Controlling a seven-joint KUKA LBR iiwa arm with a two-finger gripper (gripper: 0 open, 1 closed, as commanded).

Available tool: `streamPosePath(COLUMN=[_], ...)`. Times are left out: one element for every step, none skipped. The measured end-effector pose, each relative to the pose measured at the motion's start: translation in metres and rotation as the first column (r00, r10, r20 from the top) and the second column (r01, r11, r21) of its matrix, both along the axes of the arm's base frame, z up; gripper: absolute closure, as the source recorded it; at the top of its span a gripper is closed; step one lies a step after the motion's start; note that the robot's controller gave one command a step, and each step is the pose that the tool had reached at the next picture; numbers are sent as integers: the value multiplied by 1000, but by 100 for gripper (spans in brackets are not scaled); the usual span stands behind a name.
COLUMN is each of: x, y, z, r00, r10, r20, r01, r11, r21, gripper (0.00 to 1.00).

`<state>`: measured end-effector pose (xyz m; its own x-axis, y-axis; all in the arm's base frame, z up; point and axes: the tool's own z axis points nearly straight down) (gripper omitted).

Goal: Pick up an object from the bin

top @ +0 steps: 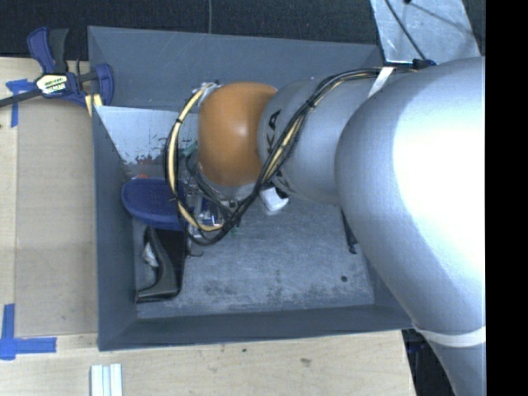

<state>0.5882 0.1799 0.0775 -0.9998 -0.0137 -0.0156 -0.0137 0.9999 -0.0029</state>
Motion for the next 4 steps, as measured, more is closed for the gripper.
streamPosePath(x=[2,-1,-39,9], y=[-1,14,37,-89], z=[2,104,228,212], r00=[1000,1000,993,968], r10=[-3,-10,121,251], r20=[9,-4,-4,-10], r01=[3,10,-121,-251], r11=[1000,1000,993,968], r21=[4,7,6,-2], gripper=[100,100,100,100])
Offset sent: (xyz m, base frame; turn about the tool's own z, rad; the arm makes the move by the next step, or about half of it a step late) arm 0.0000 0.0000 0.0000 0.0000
